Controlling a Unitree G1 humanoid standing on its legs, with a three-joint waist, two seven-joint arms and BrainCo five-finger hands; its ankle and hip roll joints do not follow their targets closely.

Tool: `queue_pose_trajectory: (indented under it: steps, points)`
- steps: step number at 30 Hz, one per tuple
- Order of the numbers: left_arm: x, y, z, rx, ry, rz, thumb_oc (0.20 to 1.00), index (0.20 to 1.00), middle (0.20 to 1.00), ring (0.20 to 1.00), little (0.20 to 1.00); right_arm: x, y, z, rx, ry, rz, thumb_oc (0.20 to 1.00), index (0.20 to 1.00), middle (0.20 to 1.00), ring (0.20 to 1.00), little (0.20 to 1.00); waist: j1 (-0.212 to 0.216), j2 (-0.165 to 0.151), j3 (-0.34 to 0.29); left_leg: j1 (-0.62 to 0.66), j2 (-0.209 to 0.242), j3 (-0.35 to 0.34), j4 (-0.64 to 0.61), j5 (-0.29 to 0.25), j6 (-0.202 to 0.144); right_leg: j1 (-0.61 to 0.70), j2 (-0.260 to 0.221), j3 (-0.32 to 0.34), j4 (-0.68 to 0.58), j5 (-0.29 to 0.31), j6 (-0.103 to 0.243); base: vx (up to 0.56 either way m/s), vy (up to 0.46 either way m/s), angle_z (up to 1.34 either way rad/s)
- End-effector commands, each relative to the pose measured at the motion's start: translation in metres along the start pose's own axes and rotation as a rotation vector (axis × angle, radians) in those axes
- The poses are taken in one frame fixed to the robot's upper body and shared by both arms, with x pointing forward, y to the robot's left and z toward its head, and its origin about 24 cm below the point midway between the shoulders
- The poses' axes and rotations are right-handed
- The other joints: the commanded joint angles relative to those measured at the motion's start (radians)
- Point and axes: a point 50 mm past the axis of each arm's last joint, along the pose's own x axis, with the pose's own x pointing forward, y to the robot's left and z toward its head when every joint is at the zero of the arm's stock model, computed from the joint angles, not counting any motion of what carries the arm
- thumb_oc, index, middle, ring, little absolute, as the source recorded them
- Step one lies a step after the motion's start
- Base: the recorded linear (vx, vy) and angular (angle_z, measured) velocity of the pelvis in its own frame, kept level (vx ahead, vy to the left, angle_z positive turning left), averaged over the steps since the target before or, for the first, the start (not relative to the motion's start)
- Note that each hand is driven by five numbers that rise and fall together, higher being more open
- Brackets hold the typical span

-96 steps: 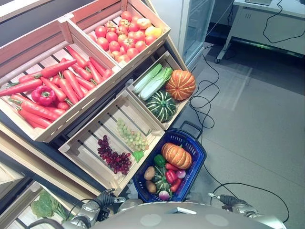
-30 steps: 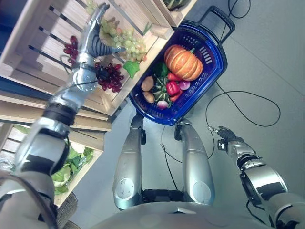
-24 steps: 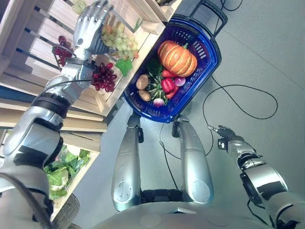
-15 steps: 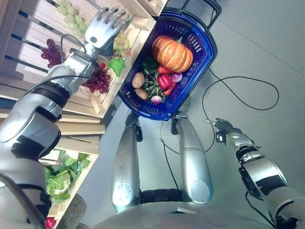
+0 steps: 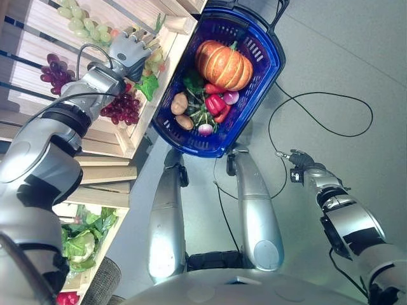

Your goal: Pick up fruits and vegetables into the basket

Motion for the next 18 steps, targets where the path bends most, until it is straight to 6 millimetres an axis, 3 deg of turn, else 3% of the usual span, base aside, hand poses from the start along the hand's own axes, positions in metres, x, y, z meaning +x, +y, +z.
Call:
queue_pose_trajectory:
  steps: [1, 18]
  points:
    - [0.001, 0.004, -0.016, -0.006, 0.092, 0.008, 1.0, 1.0, 1.0, 1.0, 1.0, -0.002, -0.014, -0.022, -0.044, 0.055, -0.037, 1.0, 1.0, 1.0, 1.0, 1.0, 0.009, -0.017, -0.04, -0.038, 0.023, 0.022, 0.19, -0.15, -0.008, 0.027, 0.04, 0.027, -0.062, 0.044, 0.074, 0.0, 0.0, 0.0]
    - [-0.007, -0.005, -0.029, 0.066, 0.198, 0.09, 1.0, 1.0, 1.0, 1.0, 1.0, -0.001, -0.01, -0.007, -0.039, 0.013, -0.028, 1.0, 1.0, 1.0, 1.0, 1.0, 0.009, -0.039, -0.04, -0.105, 0.024, 0.005, 0.187, -0.134, -0.014, -0.032, 0.057, 0.031, -0.067, 0.054, 0.073, 0.0, 0.0, 0.0]
